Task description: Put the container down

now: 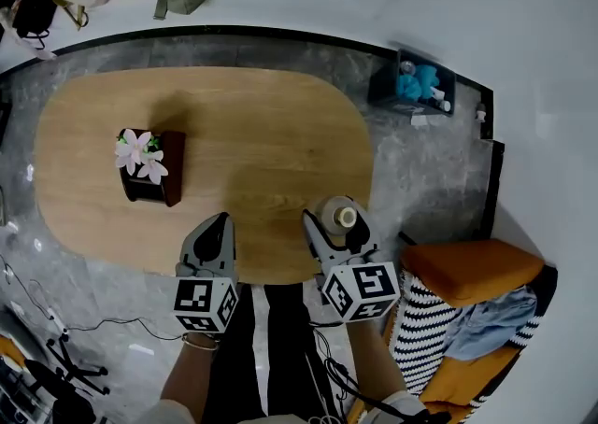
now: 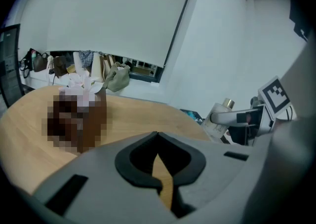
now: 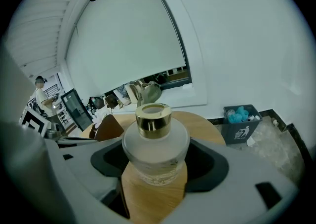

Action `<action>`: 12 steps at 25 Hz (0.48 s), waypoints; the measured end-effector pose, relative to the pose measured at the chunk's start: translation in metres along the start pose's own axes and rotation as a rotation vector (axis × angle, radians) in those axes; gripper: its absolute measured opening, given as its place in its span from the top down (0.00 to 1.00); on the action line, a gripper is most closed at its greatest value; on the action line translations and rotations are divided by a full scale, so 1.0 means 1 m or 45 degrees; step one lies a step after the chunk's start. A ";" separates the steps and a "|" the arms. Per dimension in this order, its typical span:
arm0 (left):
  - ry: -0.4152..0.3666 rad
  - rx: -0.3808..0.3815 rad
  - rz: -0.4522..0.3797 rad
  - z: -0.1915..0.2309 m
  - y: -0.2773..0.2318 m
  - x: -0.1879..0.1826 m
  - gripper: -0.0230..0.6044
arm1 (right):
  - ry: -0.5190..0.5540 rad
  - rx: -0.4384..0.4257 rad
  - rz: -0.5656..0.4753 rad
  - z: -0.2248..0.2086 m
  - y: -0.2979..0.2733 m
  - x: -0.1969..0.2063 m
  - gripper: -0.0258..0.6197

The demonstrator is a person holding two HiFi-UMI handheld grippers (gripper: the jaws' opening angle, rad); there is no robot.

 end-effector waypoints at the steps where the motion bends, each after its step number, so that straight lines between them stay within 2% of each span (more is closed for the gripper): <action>1: -0.003 0.004 0.004 0.001 -0.003 0.002 0.95 | 0.004 0.000 0.008 -0.002 -0.007 0.001 0.44; 12: -0.016 0.020 0.057 0.015 -0.025 0.016 0.95 | 0.058 0.032 0.130 -0.026 -0.069 0.017 0.44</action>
Point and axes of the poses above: the fingertips, and each gripper's own axes: y backward along the fingers, z to its left, x out of its underside, the point moved 3 cm from there along y, backward along the fingers, and after that the axes turned 5 degrees about z, right-handed, at the moved point
